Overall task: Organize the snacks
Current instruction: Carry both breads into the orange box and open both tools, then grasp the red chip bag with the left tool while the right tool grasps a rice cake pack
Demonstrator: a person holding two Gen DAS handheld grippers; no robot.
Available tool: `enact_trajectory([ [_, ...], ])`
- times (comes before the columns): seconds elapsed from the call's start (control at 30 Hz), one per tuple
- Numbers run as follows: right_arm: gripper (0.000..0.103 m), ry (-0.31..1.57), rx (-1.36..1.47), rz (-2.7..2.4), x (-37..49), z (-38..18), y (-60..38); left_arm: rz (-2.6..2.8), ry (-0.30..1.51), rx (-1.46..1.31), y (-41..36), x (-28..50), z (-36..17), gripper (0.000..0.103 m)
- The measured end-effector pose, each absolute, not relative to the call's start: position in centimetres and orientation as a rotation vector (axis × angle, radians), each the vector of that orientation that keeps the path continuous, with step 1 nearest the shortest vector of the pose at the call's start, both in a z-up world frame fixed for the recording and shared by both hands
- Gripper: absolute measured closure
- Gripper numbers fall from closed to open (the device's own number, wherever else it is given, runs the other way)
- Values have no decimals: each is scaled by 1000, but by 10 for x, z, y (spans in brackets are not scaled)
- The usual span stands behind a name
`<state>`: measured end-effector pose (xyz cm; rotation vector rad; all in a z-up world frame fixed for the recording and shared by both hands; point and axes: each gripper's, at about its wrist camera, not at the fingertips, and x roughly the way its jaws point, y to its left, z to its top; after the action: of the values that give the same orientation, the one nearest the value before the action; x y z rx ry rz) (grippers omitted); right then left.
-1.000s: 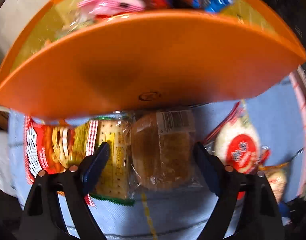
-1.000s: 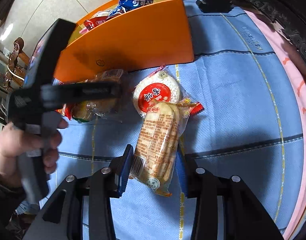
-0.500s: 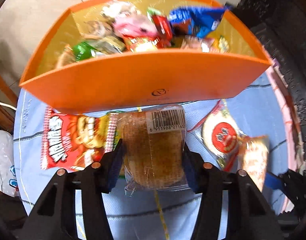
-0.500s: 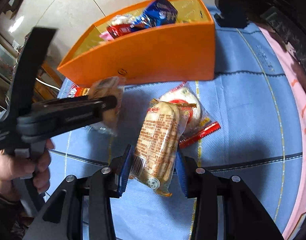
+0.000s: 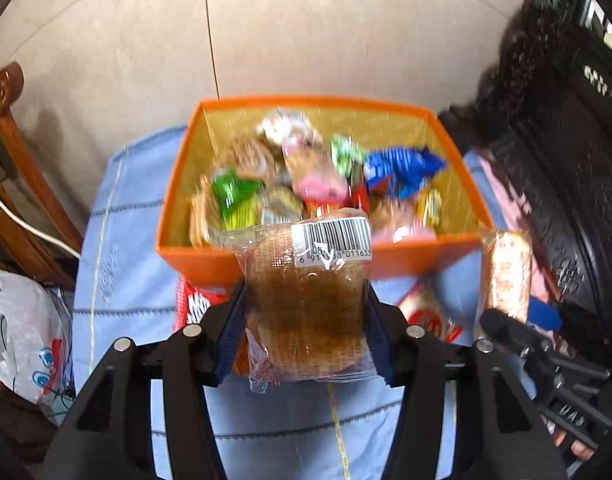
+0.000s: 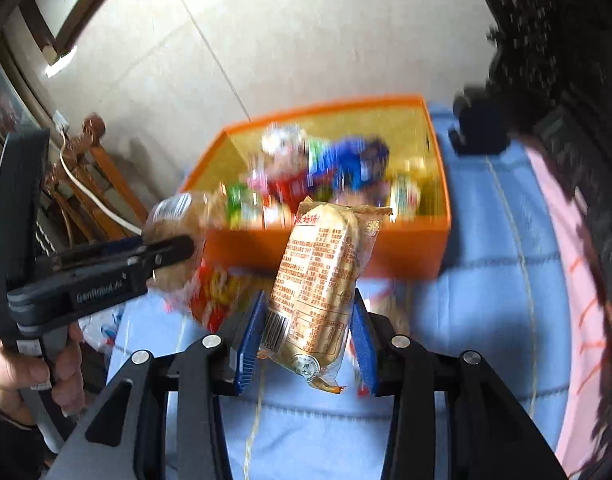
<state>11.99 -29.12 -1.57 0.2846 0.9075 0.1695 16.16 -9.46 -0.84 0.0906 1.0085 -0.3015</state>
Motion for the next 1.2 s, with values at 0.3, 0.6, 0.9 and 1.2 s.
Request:
enact_trajectory([
  [0.3,62,795,273,127,199,21,-307,-268,952,83,-103,233,17,51],
  [0.6,18,794,282,49,235,-5,-308,-170,984,38,-94,269,-5,5],
  [0.9,16,873,357,31,188,-30,-308,-153,1041,38,-76,235,-23,5],
  [1.2,10,910,376,21,137,-32,-305,-169,1031,70,-71,185,-10,5],
])
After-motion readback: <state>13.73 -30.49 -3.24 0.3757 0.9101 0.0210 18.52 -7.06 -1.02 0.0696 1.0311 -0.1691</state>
